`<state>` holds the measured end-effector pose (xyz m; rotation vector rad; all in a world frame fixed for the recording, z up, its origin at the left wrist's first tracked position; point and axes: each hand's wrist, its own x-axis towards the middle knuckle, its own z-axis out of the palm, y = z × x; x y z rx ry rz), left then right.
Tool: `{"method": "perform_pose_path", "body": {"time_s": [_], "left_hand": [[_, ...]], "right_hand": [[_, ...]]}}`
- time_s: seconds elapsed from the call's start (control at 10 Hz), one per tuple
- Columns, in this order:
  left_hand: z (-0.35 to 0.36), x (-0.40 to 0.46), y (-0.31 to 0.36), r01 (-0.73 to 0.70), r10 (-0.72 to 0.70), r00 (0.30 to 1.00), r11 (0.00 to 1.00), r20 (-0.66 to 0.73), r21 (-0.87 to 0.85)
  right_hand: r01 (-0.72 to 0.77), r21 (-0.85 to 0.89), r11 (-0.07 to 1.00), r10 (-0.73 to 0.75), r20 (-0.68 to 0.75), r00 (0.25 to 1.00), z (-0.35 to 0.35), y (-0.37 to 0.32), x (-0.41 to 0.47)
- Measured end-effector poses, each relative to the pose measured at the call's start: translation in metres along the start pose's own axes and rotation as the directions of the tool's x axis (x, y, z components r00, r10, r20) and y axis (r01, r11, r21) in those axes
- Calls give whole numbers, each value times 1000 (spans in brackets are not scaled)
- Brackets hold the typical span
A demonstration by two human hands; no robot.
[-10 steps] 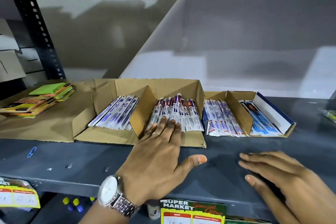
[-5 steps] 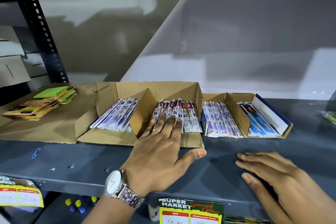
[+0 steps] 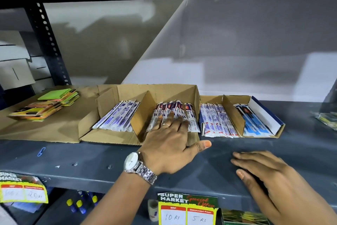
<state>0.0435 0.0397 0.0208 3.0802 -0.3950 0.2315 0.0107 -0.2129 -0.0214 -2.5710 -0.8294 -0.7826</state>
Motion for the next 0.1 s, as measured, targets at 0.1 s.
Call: {"method": "perform_pose_path", "body": {"time_s": [0.1], "left_hand": [[-1,-5,0,19,-20,998,1000,-56,-19]], "right_hand": [[-29,81,996,30,-9,1000,-3,2,-3]]}}
